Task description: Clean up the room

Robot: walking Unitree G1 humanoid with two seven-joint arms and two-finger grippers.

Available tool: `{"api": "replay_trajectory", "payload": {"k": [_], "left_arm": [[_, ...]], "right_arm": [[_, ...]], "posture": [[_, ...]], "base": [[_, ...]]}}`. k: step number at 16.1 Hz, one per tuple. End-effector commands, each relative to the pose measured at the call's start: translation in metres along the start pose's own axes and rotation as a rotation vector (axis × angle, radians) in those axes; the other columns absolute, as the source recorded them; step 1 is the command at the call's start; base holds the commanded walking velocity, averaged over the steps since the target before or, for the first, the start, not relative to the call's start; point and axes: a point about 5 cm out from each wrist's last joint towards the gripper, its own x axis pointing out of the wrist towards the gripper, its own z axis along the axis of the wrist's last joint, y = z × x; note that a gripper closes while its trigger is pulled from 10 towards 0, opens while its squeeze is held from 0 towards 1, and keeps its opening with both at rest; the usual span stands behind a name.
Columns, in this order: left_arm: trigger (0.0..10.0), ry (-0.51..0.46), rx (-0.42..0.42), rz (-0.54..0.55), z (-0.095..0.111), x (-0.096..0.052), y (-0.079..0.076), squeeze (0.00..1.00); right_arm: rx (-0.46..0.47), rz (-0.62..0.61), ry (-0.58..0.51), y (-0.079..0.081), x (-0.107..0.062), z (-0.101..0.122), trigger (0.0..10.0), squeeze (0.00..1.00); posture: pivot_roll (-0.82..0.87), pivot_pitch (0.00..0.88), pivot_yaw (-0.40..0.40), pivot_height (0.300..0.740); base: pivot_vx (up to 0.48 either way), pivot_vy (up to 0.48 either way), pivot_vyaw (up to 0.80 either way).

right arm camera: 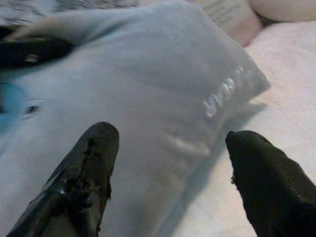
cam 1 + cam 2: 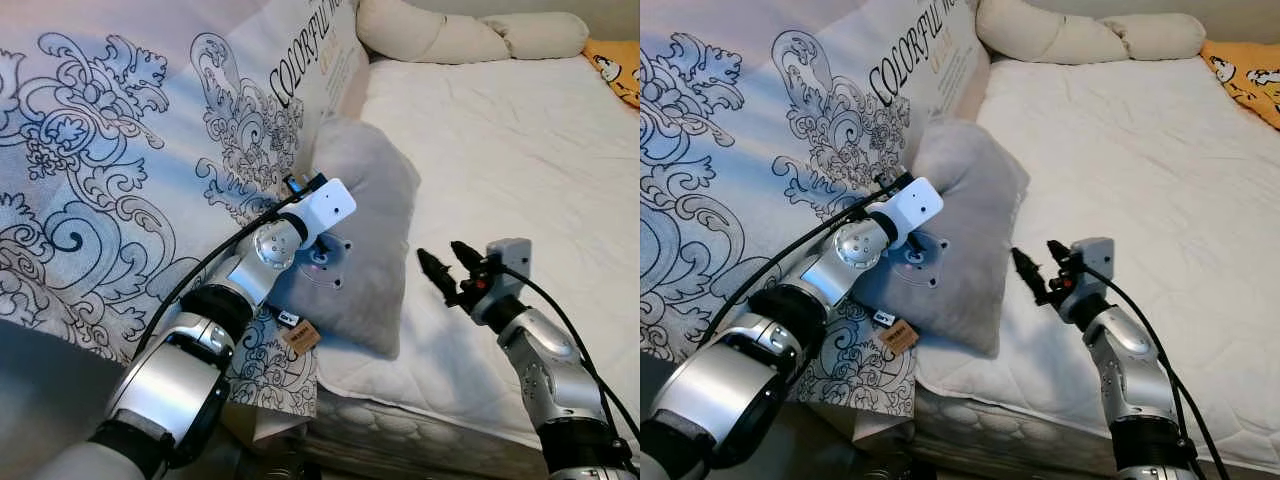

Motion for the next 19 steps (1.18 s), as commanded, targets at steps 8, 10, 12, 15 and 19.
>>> {"api": "replay_trajectory", "payload": {"k": [8,10,12,15,19], "left_arm": [[10.0,0.053,0.078,0.025,0.001,0.001,0.042,1.00],[10.0,0.046,0.090,-0.002,0.005,0.003,0.038,1.00],[10.0,0.027,0.059,0.007,0.007,0.003,0.039,1.00],[10.0,-0.150,-0.206,0.009,0.013,-0.004,0.042,1.00],[10.0,-0.292,-0.630,0.103,0.010,-0.024,0.040,1.00]], "right_arm": [[0.037,0.178,0.010,0.017,-0.009,0.001,10.0,1.00],[0.082,0.170,0.014,0.023,-0.012,-0.004,10.0,1.00],[0.114,0.179,0.049,0.023,-0.015,-0.009,10.0,1.00],[0.067,0.034,-0.045,0.020,-0.007,0.002,10.0,1.00],[0.120,-0.056,-0.098,0.024,-0.001,0.014,10.0,0.00]], "posture": [[0.06,0.000,0.172,0.740],[0.05,0.000,0.180,0.740],[0.05,0.000,0.184,0.740],[0.05,0.000,0.171,0.740],[0.06,0.000,0.148,0.740]], "base": [[0.000,0.000,0.00],[0.000,0.000,0.00],[0.000,0.000,0.00],[0.000,0.000,0.00],[0.000,0.000,0.00]]}}
